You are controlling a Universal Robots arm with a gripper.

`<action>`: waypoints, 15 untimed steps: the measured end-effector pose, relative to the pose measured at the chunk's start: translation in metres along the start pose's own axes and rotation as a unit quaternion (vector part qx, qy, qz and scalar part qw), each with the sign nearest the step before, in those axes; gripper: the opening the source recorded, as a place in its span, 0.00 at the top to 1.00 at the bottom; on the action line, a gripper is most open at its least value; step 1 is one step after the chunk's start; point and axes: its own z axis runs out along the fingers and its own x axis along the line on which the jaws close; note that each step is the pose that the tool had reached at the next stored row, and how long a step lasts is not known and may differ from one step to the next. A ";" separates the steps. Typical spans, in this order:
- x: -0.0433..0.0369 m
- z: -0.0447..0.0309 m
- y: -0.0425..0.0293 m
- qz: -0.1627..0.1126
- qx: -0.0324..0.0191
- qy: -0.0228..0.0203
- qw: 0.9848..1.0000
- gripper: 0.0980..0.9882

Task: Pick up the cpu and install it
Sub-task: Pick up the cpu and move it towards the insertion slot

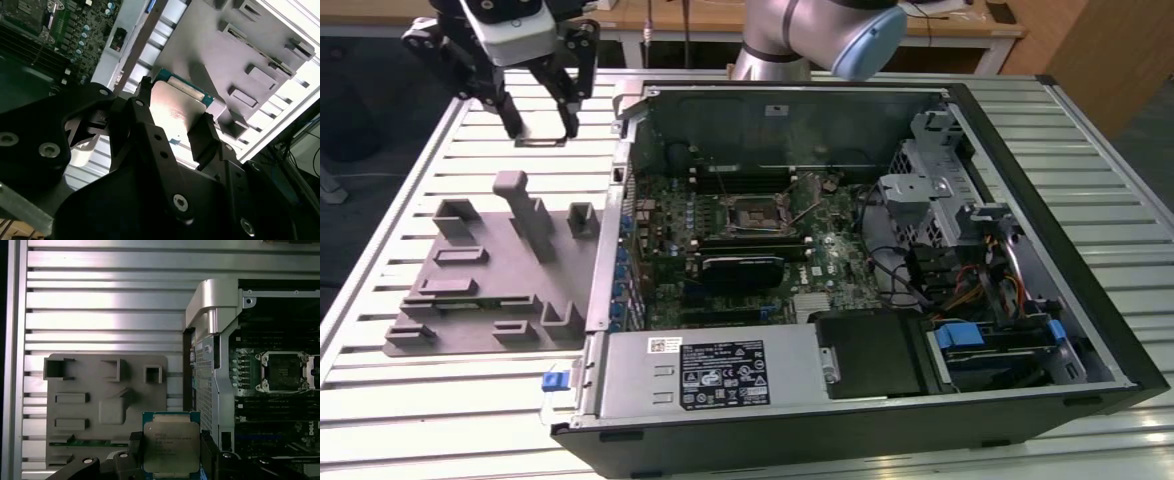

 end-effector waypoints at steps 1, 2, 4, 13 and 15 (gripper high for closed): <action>-0.0021 0.0000 0.0002 0.000 0.000 0.000 1.000 0.50; -0.0042 0.0001 0.0004 0.000 0.000 0.000 1.000 0.50; -0.0084 0.0002 0.0008 0.000 0.000 0.000 1.000 0.50; -0.0268 0.0005 0.0025 0.000 0.000 0.000 1.000 0.50; -0.0310 0.0006 0.0030 0.000 0.000 0.000 1.000 0.50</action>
